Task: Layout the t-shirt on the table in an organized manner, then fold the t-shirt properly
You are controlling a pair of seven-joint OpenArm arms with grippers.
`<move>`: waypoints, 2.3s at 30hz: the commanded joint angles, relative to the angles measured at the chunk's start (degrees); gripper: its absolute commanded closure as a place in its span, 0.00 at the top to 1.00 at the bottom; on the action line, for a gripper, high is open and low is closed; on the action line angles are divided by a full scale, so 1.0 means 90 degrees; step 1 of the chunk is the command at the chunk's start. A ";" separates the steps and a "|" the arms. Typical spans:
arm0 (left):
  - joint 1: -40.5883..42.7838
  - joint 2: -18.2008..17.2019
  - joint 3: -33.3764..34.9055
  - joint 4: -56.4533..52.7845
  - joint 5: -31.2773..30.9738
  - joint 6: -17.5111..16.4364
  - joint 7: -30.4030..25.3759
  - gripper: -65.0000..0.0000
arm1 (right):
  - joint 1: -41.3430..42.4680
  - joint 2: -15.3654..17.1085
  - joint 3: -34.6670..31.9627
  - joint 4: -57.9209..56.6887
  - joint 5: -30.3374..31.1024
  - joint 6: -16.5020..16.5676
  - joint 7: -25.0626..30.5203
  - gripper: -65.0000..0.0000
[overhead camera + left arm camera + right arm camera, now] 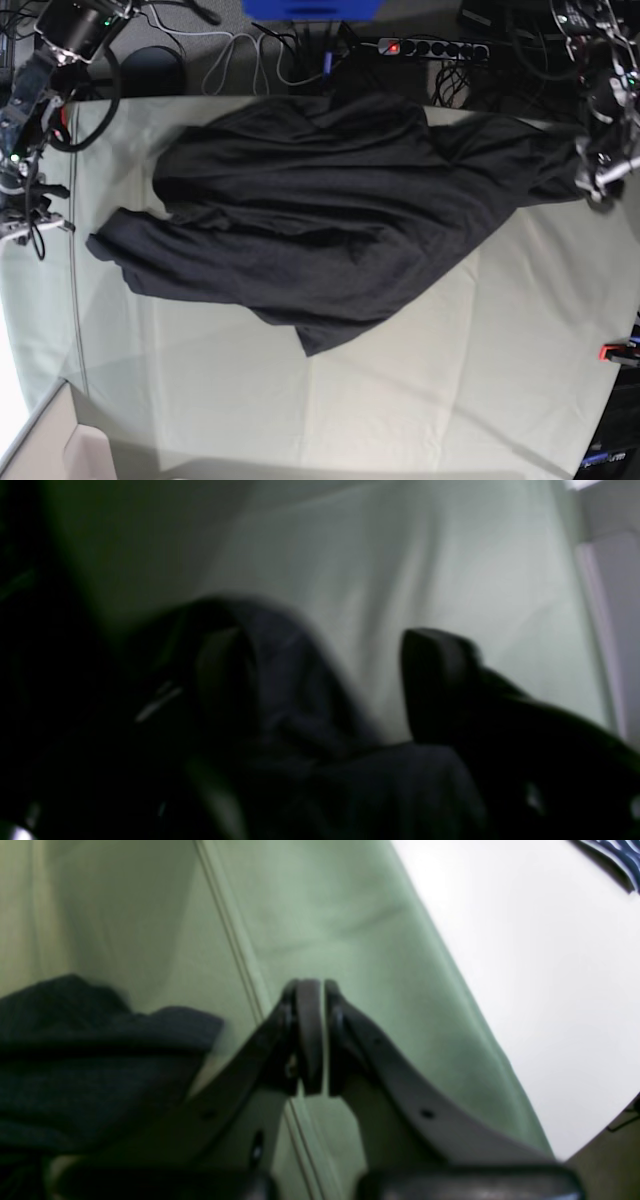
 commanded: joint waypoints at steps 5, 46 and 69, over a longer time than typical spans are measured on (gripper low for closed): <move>-0.0845 -0.0136 0.0931 0.0513 0.0130 -0.0044 -0.0061 0.67 | -0.0001 -0.0032 0.0007 0.0125 0.0041 -0.0015 0.0123 0.00; -0.5162 0.1183 0.5102 -0.5758 0.4183 -0.0024 -0.0139 0.01 | -0.0538 -0.0091 -0.0491 0.0702 0.0031 -0.0015 0.0123 0.00; -0.5866 -0.0214 0.3852 -0.3101 0.4232 0.0005 -0.0061 0.00 | -0.0518 -0.0071 -0.0931 0.0721 0.0031 -0.0015 0.0123 0.00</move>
